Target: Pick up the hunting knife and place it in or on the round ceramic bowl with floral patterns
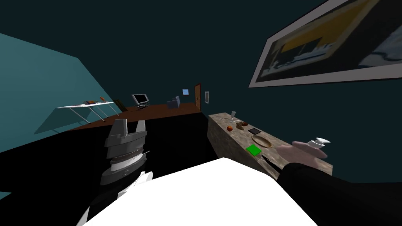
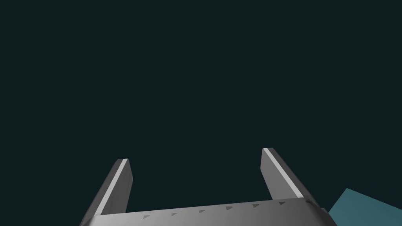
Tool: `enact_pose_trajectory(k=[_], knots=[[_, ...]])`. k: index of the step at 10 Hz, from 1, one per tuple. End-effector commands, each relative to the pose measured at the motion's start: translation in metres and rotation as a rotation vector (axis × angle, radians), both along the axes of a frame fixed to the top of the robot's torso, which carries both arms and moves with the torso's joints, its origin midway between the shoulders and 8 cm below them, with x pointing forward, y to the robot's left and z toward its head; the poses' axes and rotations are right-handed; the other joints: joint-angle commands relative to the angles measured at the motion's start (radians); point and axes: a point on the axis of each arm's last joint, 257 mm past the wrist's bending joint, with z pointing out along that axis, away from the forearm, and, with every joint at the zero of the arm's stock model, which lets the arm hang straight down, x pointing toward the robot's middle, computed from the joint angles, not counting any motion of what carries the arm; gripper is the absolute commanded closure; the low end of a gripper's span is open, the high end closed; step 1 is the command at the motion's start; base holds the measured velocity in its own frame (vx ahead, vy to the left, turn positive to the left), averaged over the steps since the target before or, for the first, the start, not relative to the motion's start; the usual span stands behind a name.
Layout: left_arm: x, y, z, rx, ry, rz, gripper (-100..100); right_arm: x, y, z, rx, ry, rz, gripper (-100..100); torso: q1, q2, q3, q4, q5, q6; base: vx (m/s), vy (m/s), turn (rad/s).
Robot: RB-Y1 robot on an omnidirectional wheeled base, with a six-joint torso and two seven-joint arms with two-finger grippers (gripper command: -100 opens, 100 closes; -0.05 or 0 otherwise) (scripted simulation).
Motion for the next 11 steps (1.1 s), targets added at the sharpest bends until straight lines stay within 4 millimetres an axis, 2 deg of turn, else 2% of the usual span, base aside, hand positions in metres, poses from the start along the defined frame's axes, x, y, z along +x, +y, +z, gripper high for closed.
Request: enact_pose_trajectory(k=[1,3,4,5,6,8,9,11], knots=[[0.0,0.0,0.0,0.0,0.0,0.0,0,-0.001,-0.015,0.01,-0.023,0.019,0.029,-100,0.0,0.0,0.0,0.0,0.0,0.0,0.206,0.031,0.134],[0.0,0.0,0.0,0.0,0.0,0.0,0,0.01,-0.024,0.017,-0.036,0.017,0.056,-100,-0.003,0.001,0.001,0.0,-0.001,0.0,0.201,-0.009,0.198],[0.0,0.0,0.0,0.0,0.0,0.0,0,0.005,-0.02,0.013,-0.032,0.018,0.047,-100,-0.004,0.001,0.0,0.0,-0.001,0.0,0.098,-0.01,0.046],[0.0,0.0,0.0,0.0,0.0,0.0,0,0.006,-0.021,0.014,-0.033,0.017,0.049,0,-0.004,0.007,0.004,0.001,-0.001,0.001,0.019,-0.002,-0.002],[0.0,0.0,0.0,0.0,0.0,0.0,0,0.003,-0.017,0.009,-0.027,0.017,0.046,-100,-0.003,0.012,0.007,0.003,-0.001,0.002,0.011,-0.007,0.029],[0.0,0.0,0.0,0.0,0.0,0.0,0,-0.008,-0.008,0.002,-0.017,0.025,0.032,-100,-0.004,0.016,0.009,0.004,-0.001,0.002,0.0,-0.016,0.059],[0.0,0.0,0.0,0.0,0.0,0.0,0,-0.004,-0.01,0.001,-0.018,0.017,0.038,-100,-0.004,0.017,0.01,0.004,-0.001,0.002,-0.003,-0.014,0.006],[0.0,0.0,0.0,0.0,0.0,0.0,0,-0.014,-0.003,-0.005,-0.013,0.023,0.027,-100,-0.004,0.017,0.01,0.004,-0.001,0.002,-0.001,-0.014,0.041]])
